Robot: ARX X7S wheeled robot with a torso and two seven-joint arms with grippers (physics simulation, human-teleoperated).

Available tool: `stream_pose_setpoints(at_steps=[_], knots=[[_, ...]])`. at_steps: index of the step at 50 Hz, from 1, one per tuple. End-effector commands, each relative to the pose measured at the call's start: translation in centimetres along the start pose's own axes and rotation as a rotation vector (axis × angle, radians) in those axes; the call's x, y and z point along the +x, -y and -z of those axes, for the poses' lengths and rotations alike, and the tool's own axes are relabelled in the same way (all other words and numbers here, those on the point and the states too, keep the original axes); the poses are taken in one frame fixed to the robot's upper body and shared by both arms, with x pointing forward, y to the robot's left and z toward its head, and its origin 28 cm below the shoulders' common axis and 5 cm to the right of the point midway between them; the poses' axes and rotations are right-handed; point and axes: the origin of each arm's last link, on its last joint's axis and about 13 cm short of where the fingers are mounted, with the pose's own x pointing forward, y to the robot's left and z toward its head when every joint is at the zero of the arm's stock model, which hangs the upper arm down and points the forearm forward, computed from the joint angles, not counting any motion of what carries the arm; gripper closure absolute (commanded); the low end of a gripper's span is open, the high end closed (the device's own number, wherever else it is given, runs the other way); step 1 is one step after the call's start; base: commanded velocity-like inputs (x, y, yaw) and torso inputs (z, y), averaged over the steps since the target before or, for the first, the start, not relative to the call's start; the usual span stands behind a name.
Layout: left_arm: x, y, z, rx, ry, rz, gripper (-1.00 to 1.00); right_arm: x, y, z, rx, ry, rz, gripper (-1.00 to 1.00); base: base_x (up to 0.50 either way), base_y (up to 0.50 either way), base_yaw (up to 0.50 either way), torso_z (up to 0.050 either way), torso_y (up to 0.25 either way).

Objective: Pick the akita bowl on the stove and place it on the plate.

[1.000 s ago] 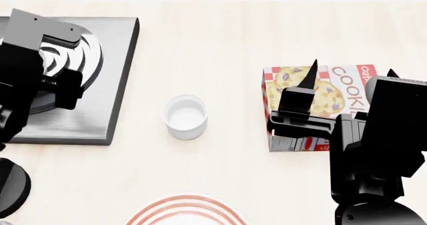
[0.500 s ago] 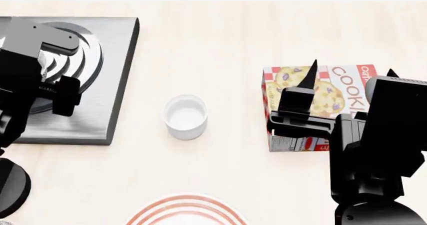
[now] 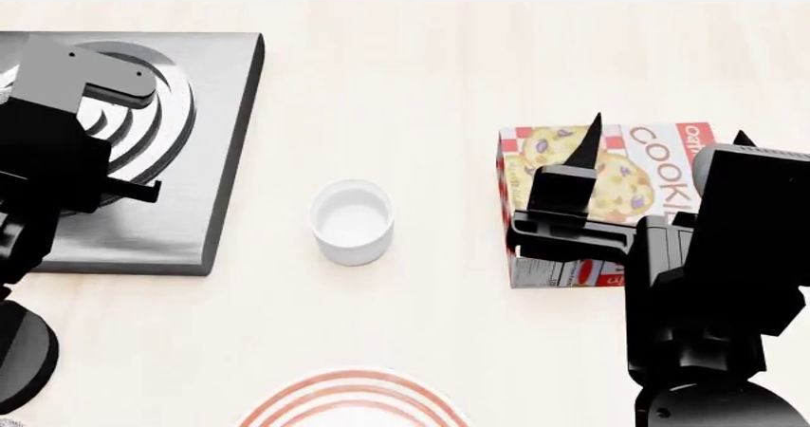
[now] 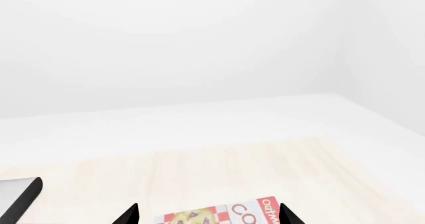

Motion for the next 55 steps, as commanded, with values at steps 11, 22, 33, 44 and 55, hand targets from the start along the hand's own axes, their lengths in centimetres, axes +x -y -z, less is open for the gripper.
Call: stream_pose_setpoints(at_steps=[11, 22, 33, 44, 55], knots=[[-0.1, 0.2, -0.1, 0.011, -0.002, -0.004, 1.00, 0.0, 0.1, 0.0, 0.014, 0.006, 0.008, -1.00, 0.00, 0.00, 0.00, 0.000, 0.000], [-1.5, -1.8, -4.6, -0.027, 0.268, -0.076, 1.00, 0.0, 0.1, 0.0, 0.013, 0.006, 0.009, -1.00, 0.00, 0.00, 0.00, 0.000, 0.000], [-6.6, -3.4, -7.6, 0.229, 0.681, -0.013, 1.00, 0.0, 0.1, -0.1, 0.010, 0.007, 0.007, -1.00, 0.00, 0.00, 0.00, 0.000, 0.000], [-12.2, -3.8, -7.2, 0.532, 1.020, 0.153, 1.00, 0.1, 0.1, 0.0, 0.011, 0.006, 0.007, -1.00, 0.00, 0.00, 0.00, 0.000, 0.000], [-14.5, -4.3, -5.0, 0.844, 1.201, 0.279, 1.00, 0.2, 0.1, 0.0, 0.010, 0.007, 0.007, -1.00, 0.00, 0.00, 0.00, 0.000, 0.000]])
